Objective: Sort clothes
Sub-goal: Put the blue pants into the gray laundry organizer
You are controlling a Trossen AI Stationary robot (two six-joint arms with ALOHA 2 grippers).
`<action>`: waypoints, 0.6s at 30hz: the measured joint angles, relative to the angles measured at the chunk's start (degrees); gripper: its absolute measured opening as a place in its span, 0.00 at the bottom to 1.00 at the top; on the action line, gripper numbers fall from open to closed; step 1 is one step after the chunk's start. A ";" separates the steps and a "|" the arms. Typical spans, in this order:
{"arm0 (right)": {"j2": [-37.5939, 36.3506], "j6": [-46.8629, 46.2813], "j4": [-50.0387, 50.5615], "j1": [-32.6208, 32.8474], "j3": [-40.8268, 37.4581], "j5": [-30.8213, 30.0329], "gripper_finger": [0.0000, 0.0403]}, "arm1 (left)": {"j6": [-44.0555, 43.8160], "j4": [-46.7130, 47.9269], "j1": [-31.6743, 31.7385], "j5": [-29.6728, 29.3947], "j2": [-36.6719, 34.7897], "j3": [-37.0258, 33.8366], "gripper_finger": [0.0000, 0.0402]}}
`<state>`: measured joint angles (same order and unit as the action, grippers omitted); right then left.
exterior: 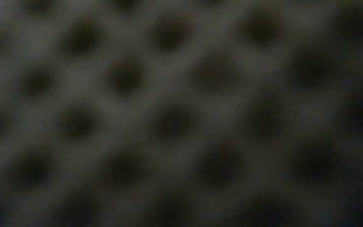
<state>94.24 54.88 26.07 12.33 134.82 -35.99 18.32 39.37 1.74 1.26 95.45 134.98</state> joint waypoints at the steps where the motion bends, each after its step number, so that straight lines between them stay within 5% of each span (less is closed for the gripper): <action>1: -0.05 -0.94 0.36 -0.23 0.00 0.20 0.69 | -0.60 -0.83 0.03 2.97 0.06 0.00 0.00; 4: 0.45 -1.89 0.22 -0.63 0.00 -0.86 0.72 | -1.02 -3.15 0.15 9.90 0.10 -0.04 0.02; 8: 0.91 -1.28 0.30 -0.76 -0.11 -2.41 0.72 | -5.65 -3.39 -0.07 11.68 -0.25 -0.04 0.10; 18: 2.29 -0.67 0.92 -0.99 -0.22 -6.82 0.70 | -13.10 -0.37 -0.09 19.64 -0.63 0.00 0.49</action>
<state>96.54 54.21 26.99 11.34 134.61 -42.81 5.22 39.00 1.65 20.90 94.83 134.98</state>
